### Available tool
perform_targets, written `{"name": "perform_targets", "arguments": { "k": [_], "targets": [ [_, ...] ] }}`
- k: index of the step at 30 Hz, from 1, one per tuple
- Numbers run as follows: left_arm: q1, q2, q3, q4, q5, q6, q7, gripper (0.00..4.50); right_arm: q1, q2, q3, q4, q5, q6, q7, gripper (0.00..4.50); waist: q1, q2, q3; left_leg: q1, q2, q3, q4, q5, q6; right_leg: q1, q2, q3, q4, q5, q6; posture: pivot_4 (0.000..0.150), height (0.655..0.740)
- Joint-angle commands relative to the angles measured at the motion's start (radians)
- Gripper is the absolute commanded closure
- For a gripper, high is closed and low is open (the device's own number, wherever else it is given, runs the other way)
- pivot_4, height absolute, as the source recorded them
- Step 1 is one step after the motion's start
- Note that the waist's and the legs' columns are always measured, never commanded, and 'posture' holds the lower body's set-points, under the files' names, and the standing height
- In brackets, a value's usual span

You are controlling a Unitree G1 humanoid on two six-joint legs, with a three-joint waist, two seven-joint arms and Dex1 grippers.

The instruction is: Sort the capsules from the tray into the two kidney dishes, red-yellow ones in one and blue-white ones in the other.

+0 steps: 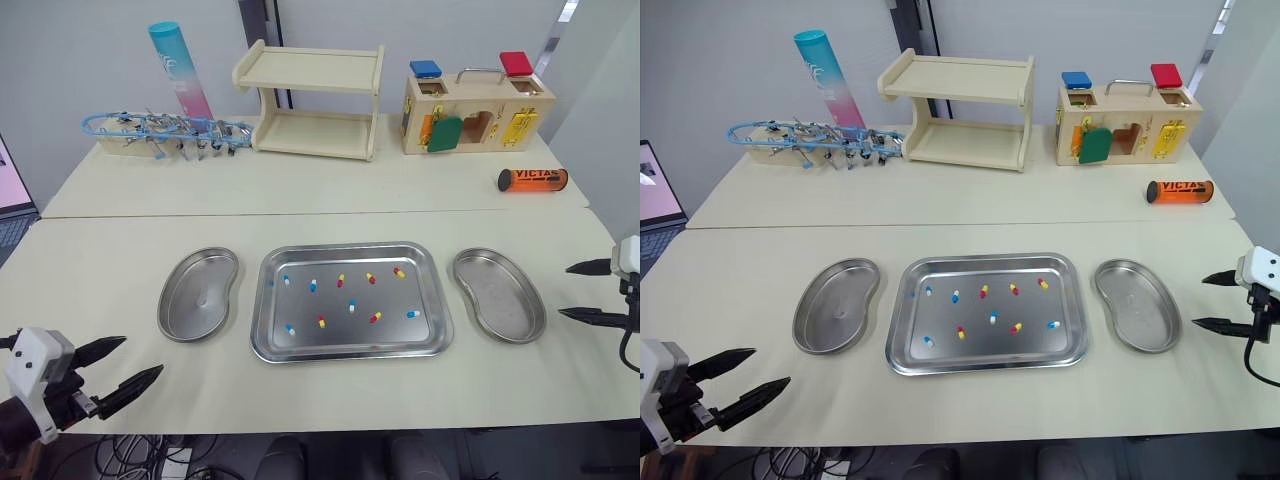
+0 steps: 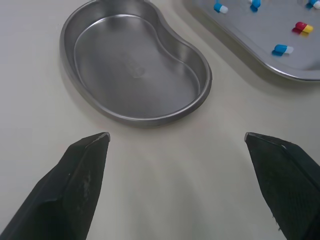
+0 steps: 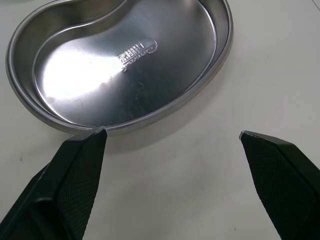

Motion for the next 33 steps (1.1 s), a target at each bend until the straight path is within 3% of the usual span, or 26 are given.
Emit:
{"name": "perform_targets", "arguments": {
  "k": [1,8,20,29,33],
  "targets": [
    [0.001,-0.025,0.021,-0.022,-0.015,-0.074,-0.004,0.0,0.007,-0.055,-0.048,-0.021,0.026,0.002,0.006,0.01,0.001,0.0,0.0,0.0,0.0,0.0,0.0,0.0,0.0,0.0,0.0,0.0,0.0,0.0,0.0,0.15,0.74],
    [0.002,-0.001,0.016,0.03,-0.003,-0.13,-0.038,0.0,0.051,-0.084,-0.074,-0.016,0.032,-0.003,0.008,0.01,0.002,0.0,0.0,0.0,0.0,0.0,0.0,0.0,0.0,0.001,0.0,0.0,0.0,0.0,0.0,0.15,0.74],
    [0.029,-0.082,-0.074,-0.024,-0.02,-0.24,-0.076,0.0,0.129,-0.106,-0.107,-0.098,0.064,0.083,0.008,0.01,0.006,0.0,0.0,0.0,0.0,0.0,0.0,0.0,0.0,0.001,0.0,0.0,-0.001,0.0,0.0,0.15,0.74],
    [0.009,-0.092,-0.162,-0.091,-0.048,-0.276,-0.093,0.0,0.195,-0.092,-0.162,-0.351,0.151,0.18,0.018,0.01,0.01,0.0,0.0,0.0,0.0,0.0,0.0,0.0,0.0,0.001,0.0,0.0,-0.001,0.0,0.0,0.15,0.74],
    [0.016,-0.1,-0.195,-0.138,-0.049,-0.267,-0.076,0.0,0.221,-0.061,-0.163,-0.552,0.199,0.21,0.004,0.01,0.014,0.0,0.0,0.0,0.0,0.0,0.0,0.0,0.0,0.001,0.0,0.0,-0.002,0.0,0.0,0.15,0.74]
  ]
}}
